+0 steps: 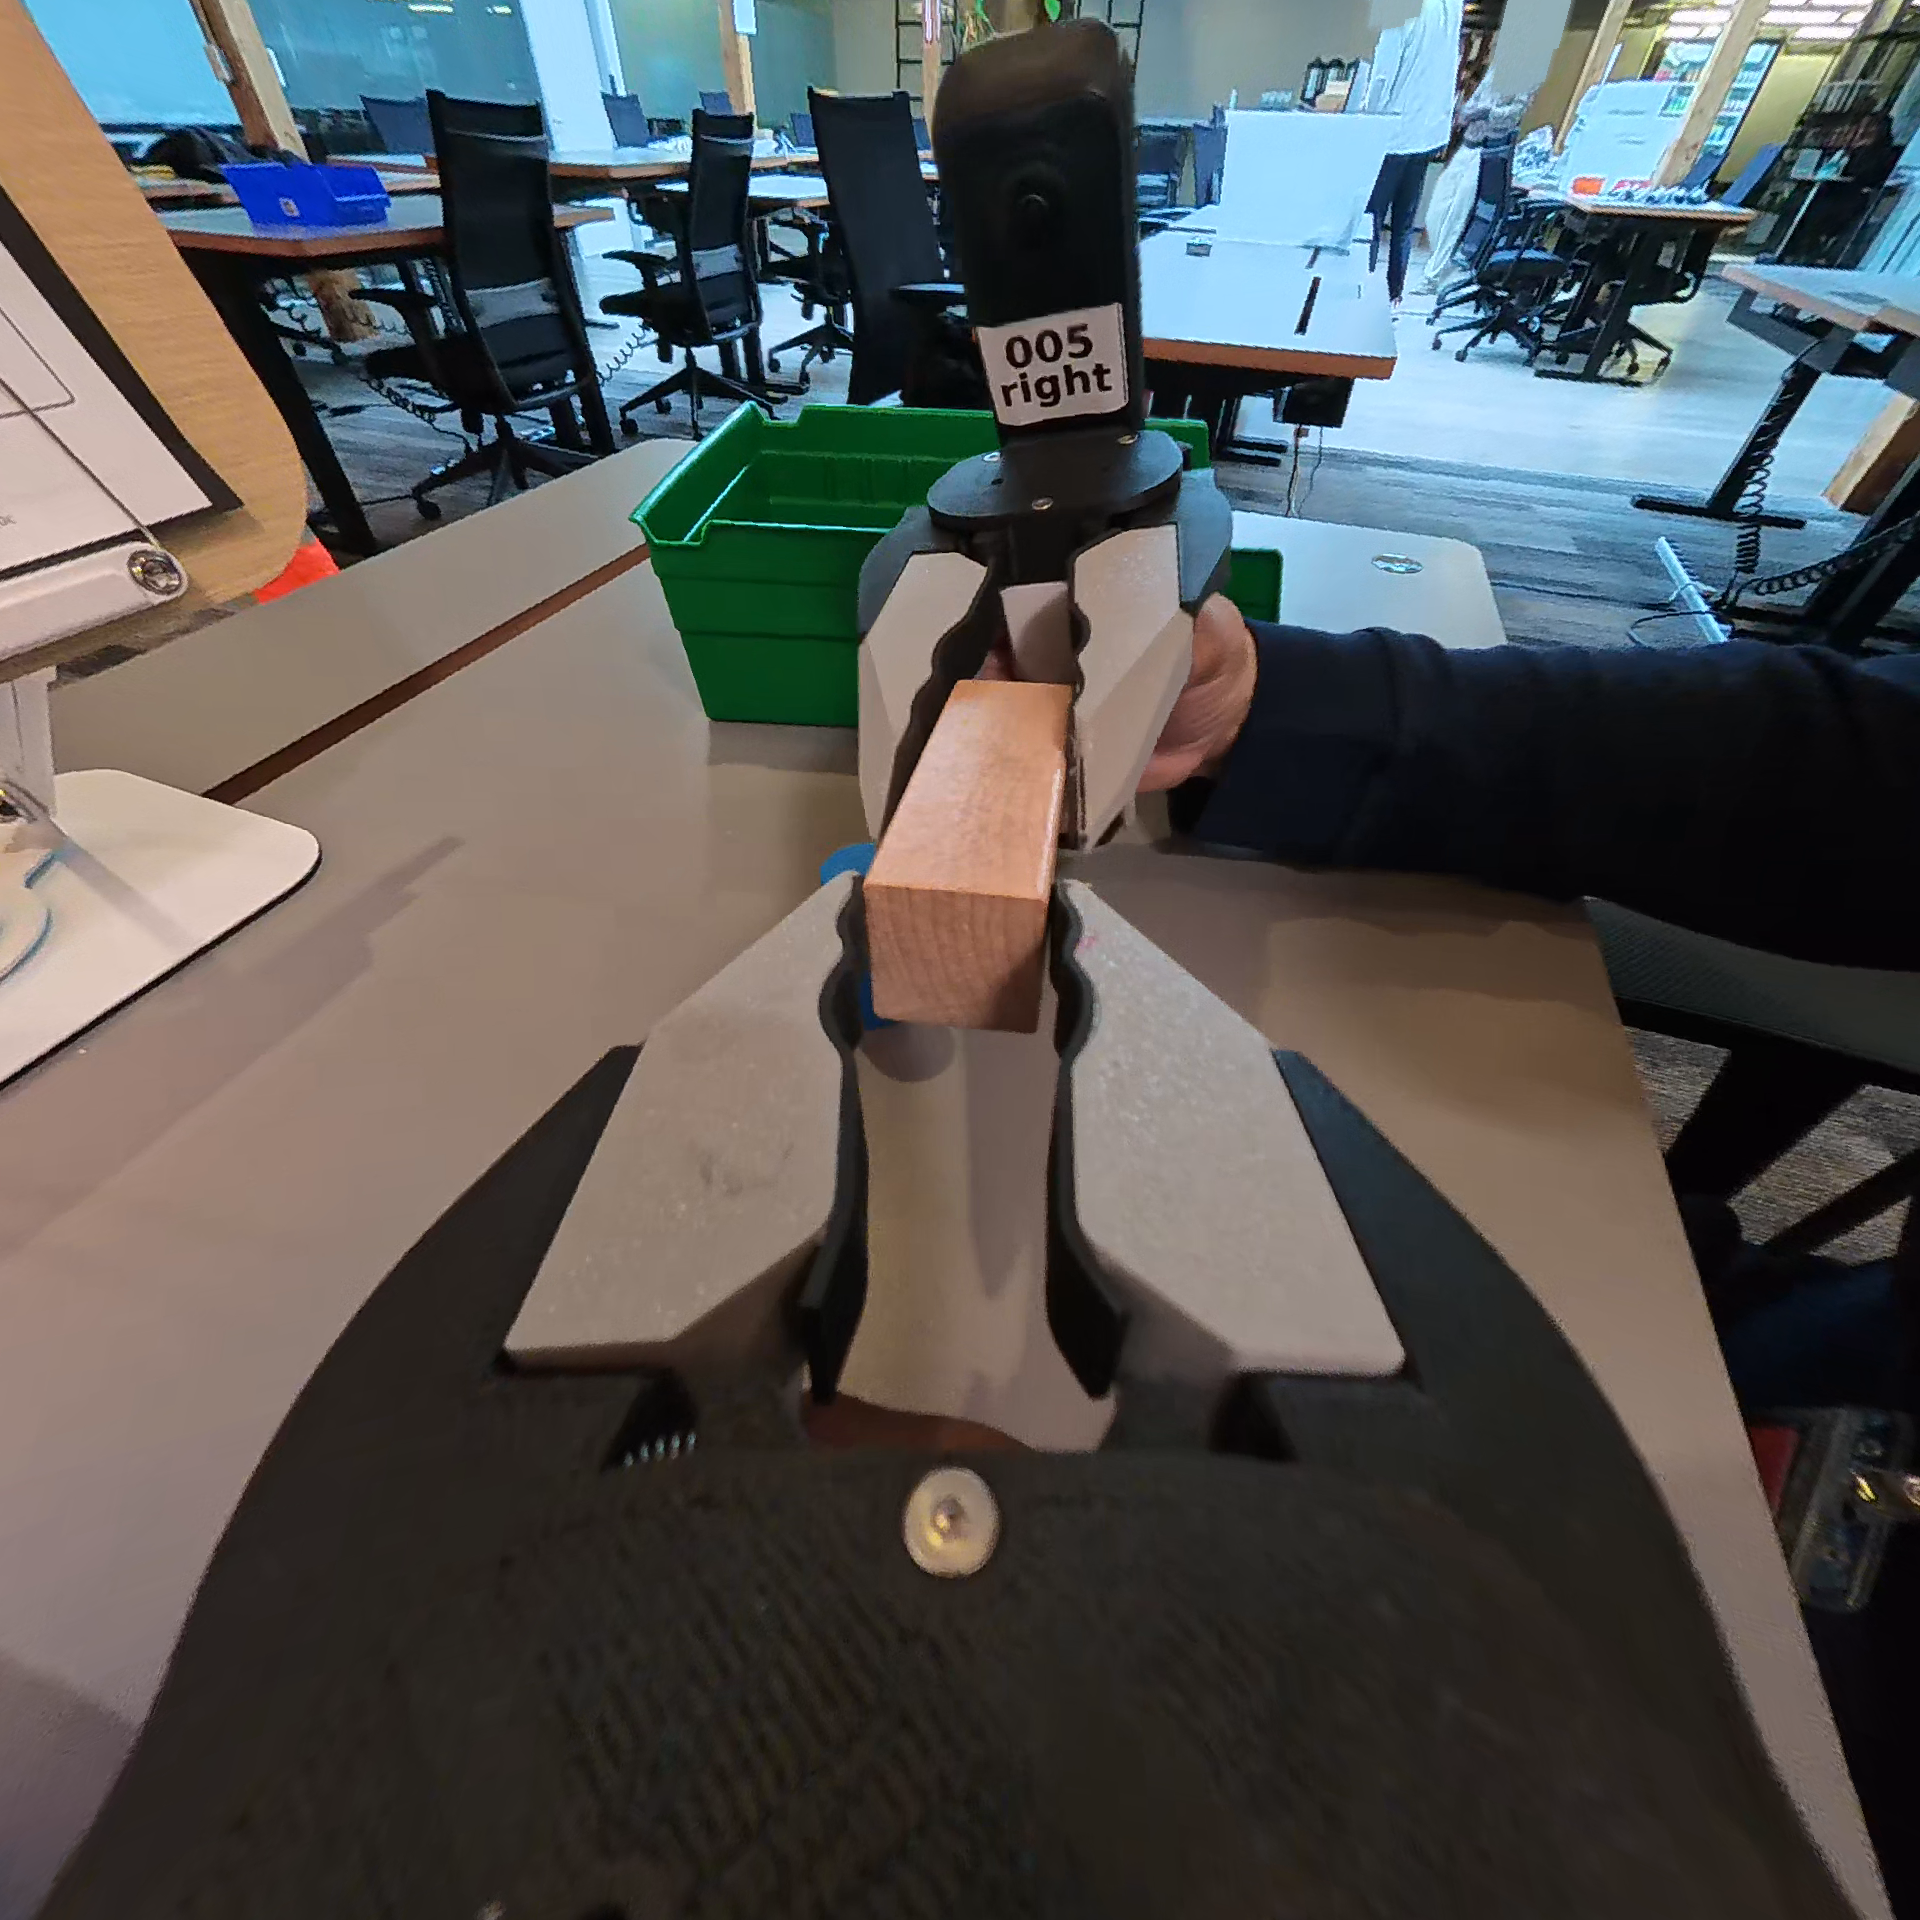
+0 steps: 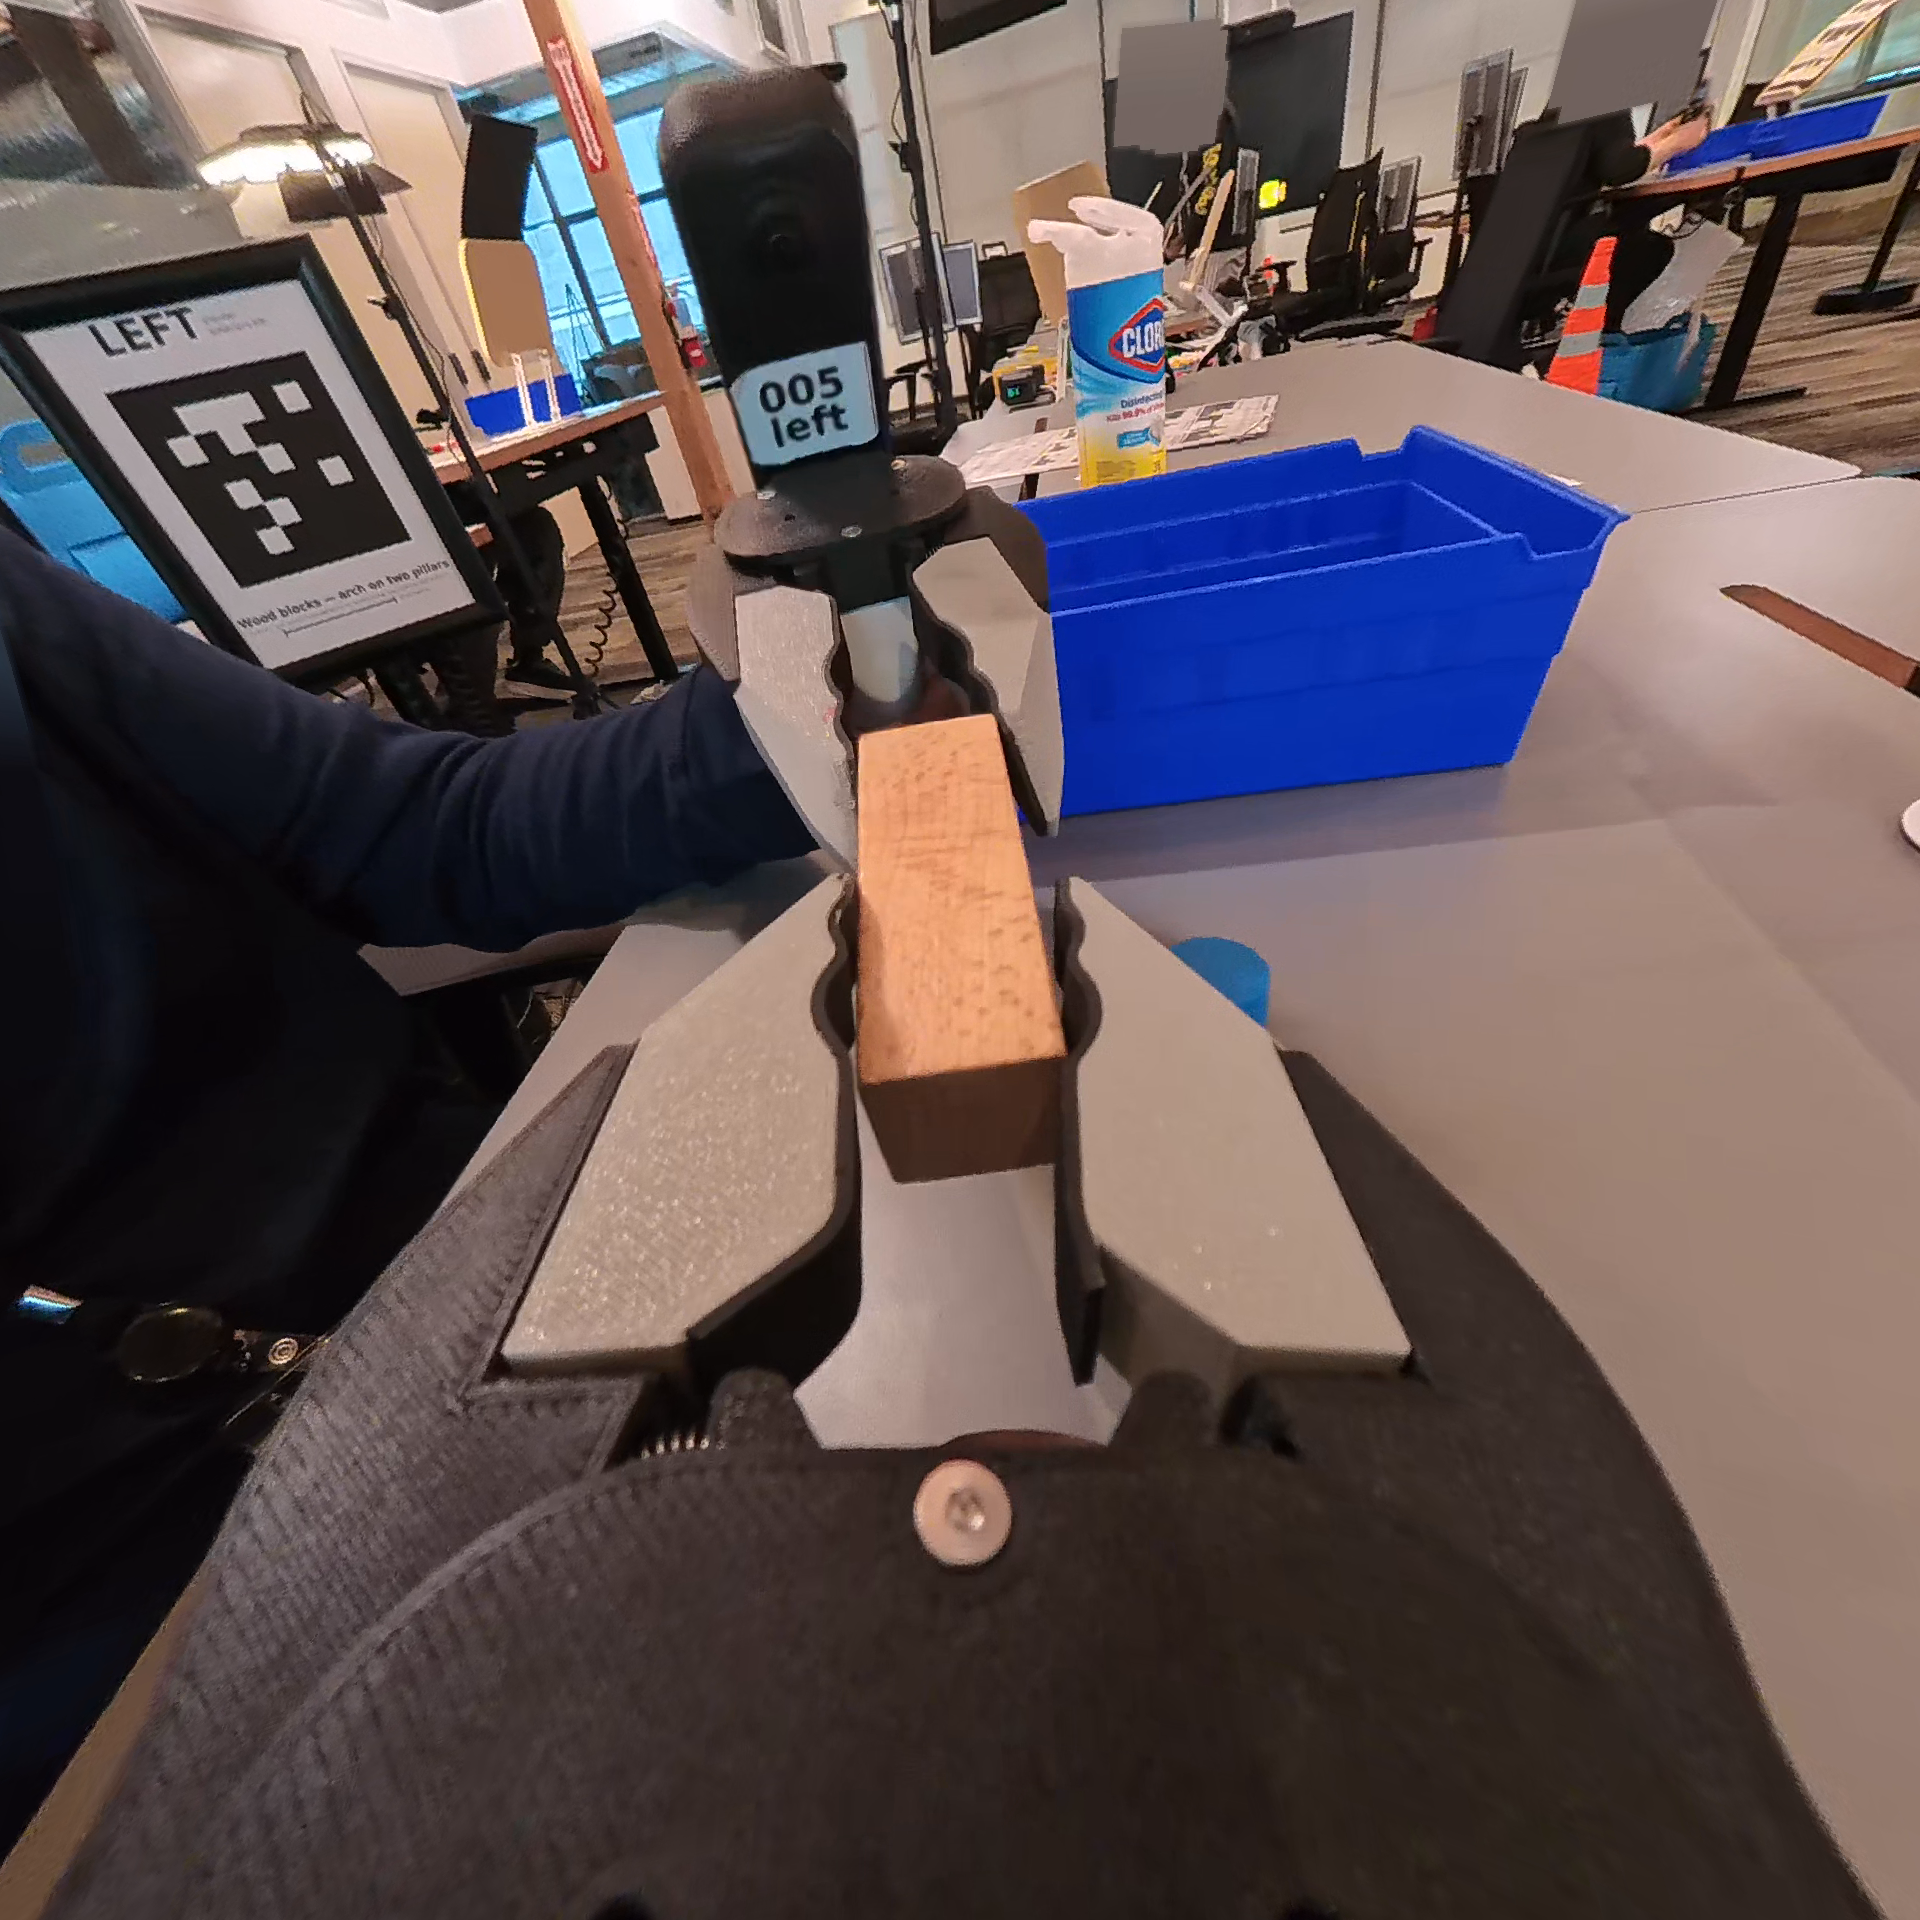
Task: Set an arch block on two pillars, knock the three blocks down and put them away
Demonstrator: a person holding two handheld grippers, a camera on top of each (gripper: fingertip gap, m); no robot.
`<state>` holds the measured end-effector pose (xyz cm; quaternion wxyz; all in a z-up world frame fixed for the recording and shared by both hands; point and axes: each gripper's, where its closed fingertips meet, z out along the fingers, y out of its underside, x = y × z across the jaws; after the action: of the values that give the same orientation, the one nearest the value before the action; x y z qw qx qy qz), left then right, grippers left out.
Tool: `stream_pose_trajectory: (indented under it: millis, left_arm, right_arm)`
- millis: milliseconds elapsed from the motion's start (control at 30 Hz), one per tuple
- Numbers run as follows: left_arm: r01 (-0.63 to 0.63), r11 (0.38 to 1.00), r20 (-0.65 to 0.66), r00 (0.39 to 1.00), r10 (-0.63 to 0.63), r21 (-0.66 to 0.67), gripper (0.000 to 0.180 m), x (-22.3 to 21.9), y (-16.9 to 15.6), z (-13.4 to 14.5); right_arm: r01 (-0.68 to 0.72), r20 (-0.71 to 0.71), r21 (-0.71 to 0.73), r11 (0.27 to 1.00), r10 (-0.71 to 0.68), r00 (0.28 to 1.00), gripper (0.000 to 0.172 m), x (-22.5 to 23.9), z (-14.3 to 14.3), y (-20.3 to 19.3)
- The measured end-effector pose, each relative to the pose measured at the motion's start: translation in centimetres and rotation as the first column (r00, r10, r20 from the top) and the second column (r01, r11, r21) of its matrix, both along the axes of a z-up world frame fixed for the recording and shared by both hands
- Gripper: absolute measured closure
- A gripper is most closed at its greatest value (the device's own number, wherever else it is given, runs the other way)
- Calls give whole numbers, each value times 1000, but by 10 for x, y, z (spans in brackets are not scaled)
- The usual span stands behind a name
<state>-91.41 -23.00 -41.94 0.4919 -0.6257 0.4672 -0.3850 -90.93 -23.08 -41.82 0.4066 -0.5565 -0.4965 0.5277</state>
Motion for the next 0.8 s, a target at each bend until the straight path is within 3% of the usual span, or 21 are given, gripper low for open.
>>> stream_pose_trajectory:
  millis: [500,800]
  left_arm:
    - [8,999,-9,1000,-9,-53,147,1,1,-8]
    - [20,1000,-85,996,-21,-15,148,4,-3,-18]
  right_arm:
    - [37,82,61,997,-42,996,138,0,-5,1]
    - [21,189,74,997,-35,981,137,5,-19,-3]
